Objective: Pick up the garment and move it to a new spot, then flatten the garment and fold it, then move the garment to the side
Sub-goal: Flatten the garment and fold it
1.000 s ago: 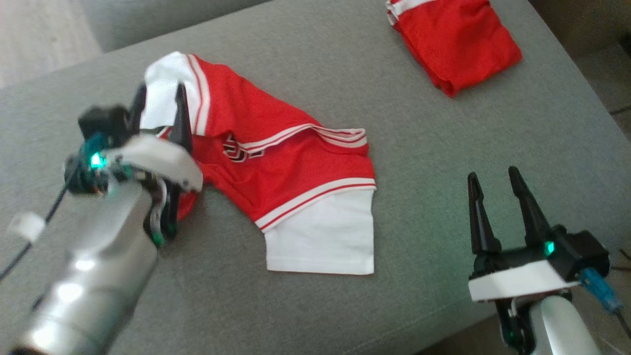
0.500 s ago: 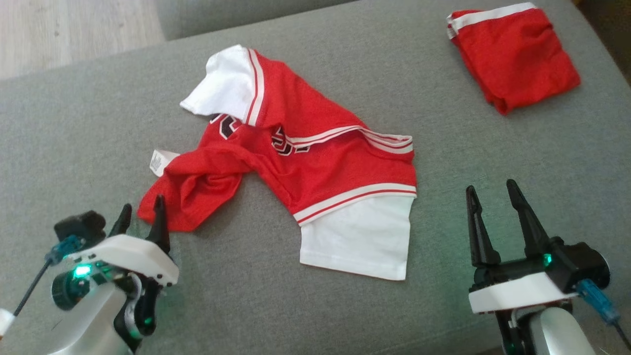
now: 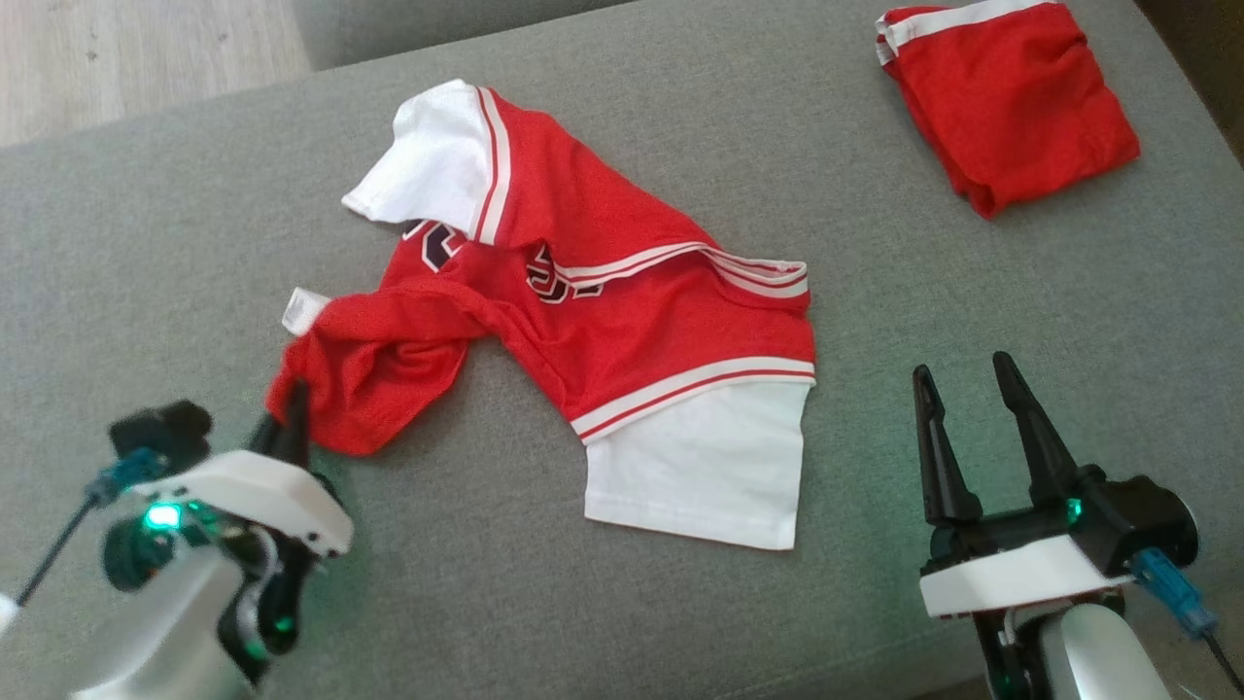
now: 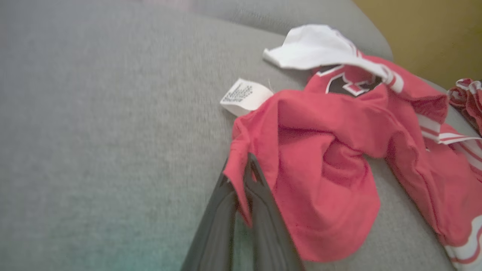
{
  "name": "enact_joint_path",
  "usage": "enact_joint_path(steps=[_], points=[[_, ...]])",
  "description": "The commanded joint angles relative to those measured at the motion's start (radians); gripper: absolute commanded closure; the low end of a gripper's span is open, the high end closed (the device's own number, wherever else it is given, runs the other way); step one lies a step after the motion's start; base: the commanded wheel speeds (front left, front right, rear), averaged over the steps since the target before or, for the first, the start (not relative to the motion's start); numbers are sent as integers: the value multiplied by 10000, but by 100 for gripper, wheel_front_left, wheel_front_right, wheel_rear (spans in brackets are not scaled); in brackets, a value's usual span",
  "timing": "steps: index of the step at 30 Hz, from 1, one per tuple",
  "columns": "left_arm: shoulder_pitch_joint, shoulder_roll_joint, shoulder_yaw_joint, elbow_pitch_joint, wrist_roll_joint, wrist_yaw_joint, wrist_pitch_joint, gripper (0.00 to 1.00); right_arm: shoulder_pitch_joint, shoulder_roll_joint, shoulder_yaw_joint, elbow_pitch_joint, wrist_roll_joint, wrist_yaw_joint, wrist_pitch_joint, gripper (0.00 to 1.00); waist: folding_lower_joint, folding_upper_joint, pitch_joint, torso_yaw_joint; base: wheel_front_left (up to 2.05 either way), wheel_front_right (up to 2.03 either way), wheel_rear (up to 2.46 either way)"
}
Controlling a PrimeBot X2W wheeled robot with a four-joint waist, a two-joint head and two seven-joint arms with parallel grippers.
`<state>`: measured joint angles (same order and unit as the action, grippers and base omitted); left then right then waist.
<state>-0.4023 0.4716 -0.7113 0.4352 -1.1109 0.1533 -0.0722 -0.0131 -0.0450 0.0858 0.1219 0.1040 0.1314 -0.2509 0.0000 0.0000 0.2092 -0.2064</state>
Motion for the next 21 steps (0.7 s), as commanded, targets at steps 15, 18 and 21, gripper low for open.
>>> enact_joint_path(steps=[15, 18, 21], points=[[633, 3671, 110, -5775, 2157, 1802, -352, 100, 241, -52, -157, -256, -26, -7, -109, 0, 0, 0, -752, 285, 0, 0, 0], [1819, 4146, -270, -6788, 2206, 2226, -289, 100, 273, -52, -202, -320, -12, -7, -109, 0, 0, 0, -766, 323, 0, 0, 0], [2985, 4234, -586, -7037, 2205, 2652, -645, 100, 360, -52, -389, -412, -6, -7, -109, 0, 0, 0, -740, 481, 0, 0, 0]])
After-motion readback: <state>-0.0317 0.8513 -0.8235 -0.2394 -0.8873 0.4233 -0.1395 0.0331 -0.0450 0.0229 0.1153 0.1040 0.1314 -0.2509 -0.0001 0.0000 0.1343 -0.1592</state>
